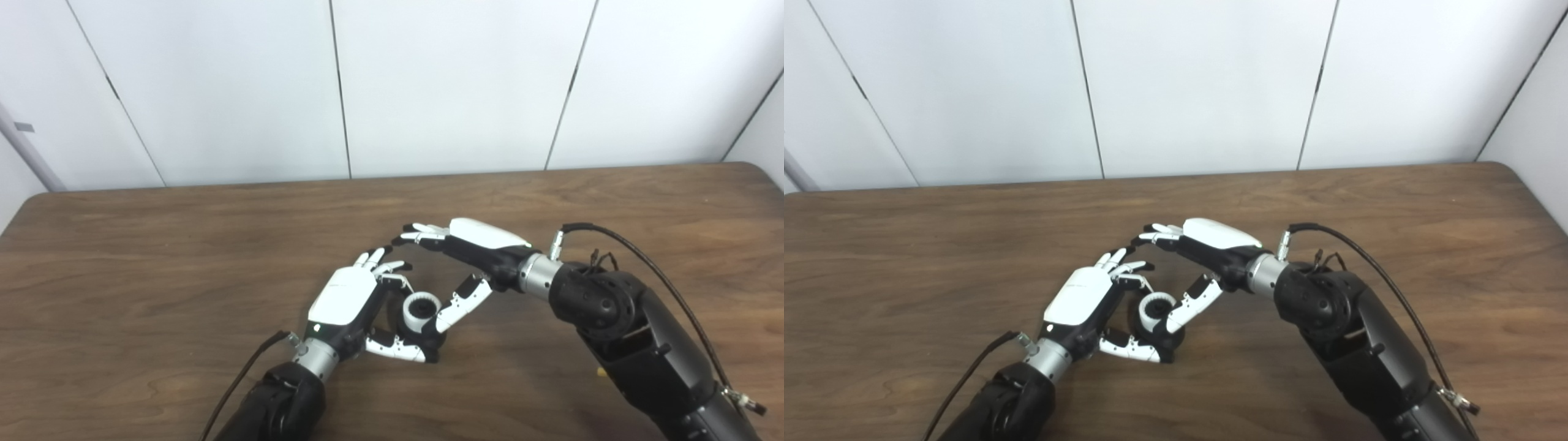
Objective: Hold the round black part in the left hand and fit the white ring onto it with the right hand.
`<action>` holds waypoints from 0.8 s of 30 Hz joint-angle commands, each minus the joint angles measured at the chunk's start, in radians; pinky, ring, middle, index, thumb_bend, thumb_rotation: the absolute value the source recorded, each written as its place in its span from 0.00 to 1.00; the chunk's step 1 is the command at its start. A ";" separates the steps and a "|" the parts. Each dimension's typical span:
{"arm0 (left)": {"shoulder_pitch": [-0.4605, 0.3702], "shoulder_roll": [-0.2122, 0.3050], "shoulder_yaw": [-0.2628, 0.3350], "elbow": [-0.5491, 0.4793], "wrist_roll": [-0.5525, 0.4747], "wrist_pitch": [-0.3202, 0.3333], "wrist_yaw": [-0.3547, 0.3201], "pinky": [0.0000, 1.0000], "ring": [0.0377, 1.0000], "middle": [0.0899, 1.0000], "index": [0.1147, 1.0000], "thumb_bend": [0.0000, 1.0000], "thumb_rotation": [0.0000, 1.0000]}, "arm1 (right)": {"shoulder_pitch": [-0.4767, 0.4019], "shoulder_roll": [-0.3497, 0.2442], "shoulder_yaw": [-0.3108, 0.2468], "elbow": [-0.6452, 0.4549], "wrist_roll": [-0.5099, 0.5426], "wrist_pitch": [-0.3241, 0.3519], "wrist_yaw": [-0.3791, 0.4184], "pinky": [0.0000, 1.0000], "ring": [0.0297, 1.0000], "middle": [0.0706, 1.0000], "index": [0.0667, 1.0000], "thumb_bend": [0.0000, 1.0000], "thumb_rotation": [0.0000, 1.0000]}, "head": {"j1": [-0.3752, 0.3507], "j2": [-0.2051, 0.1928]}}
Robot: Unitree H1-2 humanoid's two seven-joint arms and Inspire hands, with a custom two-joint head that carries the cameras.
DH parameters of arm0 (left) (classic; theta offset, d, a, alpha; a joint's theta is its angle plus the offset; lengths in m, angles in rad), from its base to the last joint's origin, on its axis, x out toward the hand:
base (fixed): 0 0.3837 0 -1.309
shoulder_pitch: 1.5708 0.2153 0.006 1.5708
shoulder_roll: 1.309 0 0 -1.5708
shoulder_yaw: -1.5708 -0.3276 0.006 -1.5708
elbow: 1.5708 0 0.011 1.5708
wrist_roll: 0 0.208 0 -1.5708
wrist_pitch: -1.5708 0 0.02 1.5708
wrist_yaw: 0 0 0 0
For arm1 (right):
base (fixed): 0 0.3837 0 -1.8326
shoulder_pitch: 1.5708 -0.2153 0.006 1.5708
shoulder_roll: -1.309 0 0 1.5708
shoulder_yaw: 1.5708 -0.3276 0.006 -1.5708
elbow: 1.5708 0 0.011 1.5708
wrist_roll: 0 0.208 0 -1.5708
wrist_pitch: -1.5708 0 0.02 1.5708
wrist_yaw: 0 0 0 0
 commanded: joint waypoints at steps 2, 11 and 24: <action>0.025 0.003 -0.022 0.048 0.006 -0.017 -0.046 1.00 0.98 0.84 0.41 0.52 0.05 | -0.016 -0.008 -0.033 -0.029 0.018 -0.010 -0.035 1.00 1.00 1.00 0.98 1.00 0.51 | -0.001 -0.008; 0.008 -0.001 -0.028 0.099 0.051 -0.031 -0.010 1.00 0.98 0.84 0.41 0.52 0.05 | 0.123 0.002 -0.166 -0.098 0.078 -0.014 -0.155 1.00 1.00 1.00 1.00 0.99 0.70 | 0.001 -0.023; -0.009 -0.013 -0.030 0.198 0.077 -0.059 0.084 1.00 0.97 0.84 0.41 0.52 0.05 | 0.460 0.030 -0.392 -0.178 0.302 -0.117 -0.335 0.89 1.00 1.00 1.00 0.81 0.71 | -0.001 -0.058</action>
